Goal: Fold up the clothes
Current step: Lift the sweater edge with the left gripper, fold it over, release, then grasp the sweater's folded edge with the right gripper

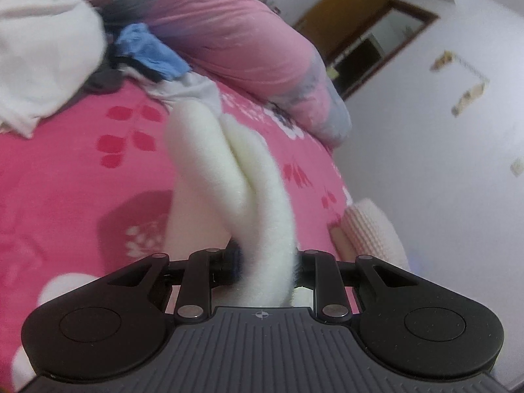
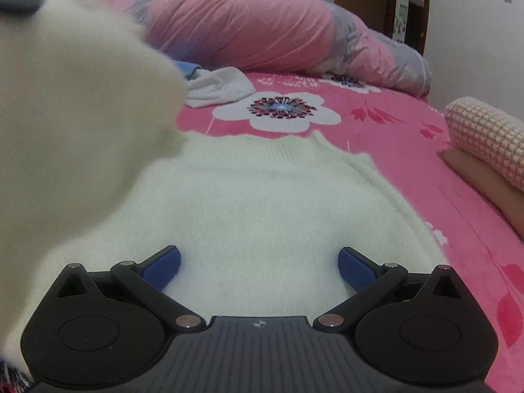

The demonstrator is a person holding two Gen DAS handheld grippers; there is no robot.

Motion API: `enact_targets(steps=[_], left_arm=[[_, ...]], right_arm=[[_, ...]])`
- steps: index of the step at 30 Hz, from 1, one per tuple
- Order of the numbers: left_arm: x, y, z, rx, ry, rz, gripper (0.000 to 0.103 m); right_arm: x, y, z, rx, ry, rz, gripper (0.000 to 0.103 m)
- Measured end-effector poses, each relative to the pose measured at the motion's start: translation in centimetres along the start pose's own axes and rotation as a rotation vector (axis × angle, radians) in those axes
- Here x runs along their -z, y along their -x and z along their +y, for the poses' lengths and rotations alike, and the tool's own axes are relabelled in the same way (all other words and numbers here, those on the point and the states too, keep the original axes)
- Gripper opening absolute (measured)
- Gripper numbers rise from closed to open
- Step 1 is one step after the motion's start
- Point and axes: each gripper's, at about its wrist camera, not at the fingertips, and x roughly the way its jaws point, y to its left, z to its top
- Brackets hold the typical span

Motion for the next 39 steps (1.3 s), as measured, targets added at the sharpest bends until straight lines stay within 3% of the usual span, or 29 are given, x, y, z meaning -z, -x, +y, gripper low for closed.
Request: enact_targets(steps=[10,12,16,20,23,25,28,30,32,39], left_arm=[[2.7,-8.4,-6.1,-0.108,-0.125,0.157,0.024],[3.1,-10.2,-6.7,-0.12,-0.145,0.201,0.033],[3.4,-11.2,-7.7,0.005,-0.191,0.238,0.052],[3.2,-10.6,-8.5,0.025,-0.237,0.22,0.053],[1.9,-9.0,-7.6,0.224,-0.128,0.21,0.049],[1.0,-7.0,-7.7,0.296,-0.119,0.15,0.05],[0.2,-3.5,-7.0,0.315,-0.157,0.046,0.052],[0.3,-1.0,-5.3,0.292,-0.184,-0.015,0.053],[1.1,0.8,-3.6,0.219,-0.223,-0.066,0.053],[6.9,5.5,3.7,0.012,-0.254,-0.182,0.053]], right_arm=[[1.3,0.5,-0.3,-0.023,-0.001,-0.087,0.103],[1.5,0.6,-0.4,-0.027,0.002,-0.1,0.103],[1.9,0.8,-0.4,-0.032,0.009,-0.12,0.103],[1.9,0.9,-0.5,-0.039,0.003,-0.125,0.103],[2.0,1.0,-0.6,-0.043,0.005,-0.128,0.103],[2.0,1.0,-0.6,-0.045,0.007,-0.129,0.103],[2.0,1.0,-0.7,-0.048,0.008,-0.126,0.103],[2.0,1.2,-0.9,-0.059,0.013,-0.121,0.103],[2.0,1.4,-1.2,-0.078,0.022,-0.12,0.103],[2.4,4.1,-3.8,-0.185,0.059,-0.119,0.103]])
